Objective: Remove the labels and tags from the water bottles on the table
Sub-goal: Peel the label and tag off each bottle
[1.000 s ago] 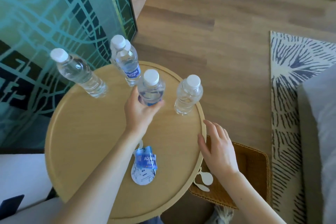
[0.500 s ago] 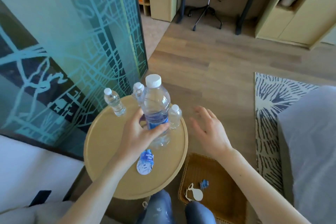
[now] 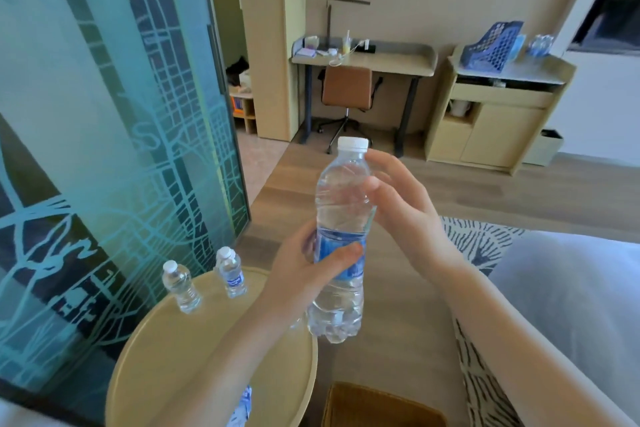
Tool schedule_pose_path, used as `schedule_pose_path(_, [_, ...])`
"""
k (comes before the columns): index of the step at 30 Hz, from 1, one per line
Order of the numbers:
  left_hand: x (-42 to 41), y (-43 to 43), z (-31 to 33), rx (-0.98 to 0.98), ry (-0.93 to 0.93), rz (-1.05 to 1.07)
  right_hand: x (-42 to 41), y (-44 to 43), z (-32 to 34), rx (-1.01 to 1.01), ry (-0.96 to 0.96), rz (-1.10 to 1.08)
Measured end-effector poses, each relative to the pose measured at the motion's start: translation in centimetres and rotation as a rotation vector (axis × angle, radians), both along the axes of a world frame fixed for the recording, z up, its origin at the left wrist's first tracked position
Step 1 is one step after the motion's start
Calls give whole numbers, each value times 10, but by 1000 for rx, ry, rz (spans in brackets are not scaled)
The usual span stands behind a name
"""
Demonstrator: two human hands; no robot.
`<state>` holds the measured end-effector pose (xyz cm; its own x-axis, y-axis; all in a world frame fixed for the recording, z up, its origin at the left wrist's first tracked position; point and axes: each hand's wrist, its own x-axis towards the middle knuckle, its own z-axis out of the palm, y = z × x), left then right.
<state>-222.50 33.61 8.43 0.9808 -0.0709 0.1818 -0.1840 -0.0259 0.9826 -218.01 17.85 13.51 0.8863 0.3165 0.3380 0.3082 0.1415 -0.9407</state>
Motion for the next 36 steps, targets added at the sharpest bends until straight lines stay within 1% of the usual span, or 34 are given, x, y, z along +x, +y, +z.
schedule_pose_path(2, [2,-15,1,13,5,-6,-2,-7,3,-1,-4,-12])
schedule_pose_path(5, [4,-34,-5,62,26,0,-2,-17,0,-2,30,-110])
schedule_pose_path(7, [1,-44,-7,60,45,-2,-2,-26,-3,-1,39,-154])
schedule_pose_path(11, [0,-54,-4,86,60,-18,1,-40,-2,14,33,-166])
schedule_pose_path(15, [2,-54,4,86,38,-101,5,-50,8,82,32,-165])
schedule_pose_path(18, [4,-54,9,124,10,-144,8,-57,12,106,44,-171])
schedule_pose_path(19, [4,-54,11,122,7,-151,9,-59,13,117,52,-168])
schedule_pose_path(23, [5,-55,15,11,6,-253,10,-66,15,173,95,-162])
schedule_pose_path(26, [5,-57,16,-39,6,-283,11,-69,13,193,128,-171])
schedule_pose_path(29, [6,-58,14,-41,19,-296,11,-69,11,204,150,-188])
schedule_pose_path(31, [7,-60,11,-19,21,-253,10,-69,10,214,156,-193])
schedule_pose_path(33, [8,-62,8,14,4,-114,10,-68,8,222,164,-212])
schedule_pose_path(36, [7,-64,5,66,-156,91,10,-67,5,217,181,-264])
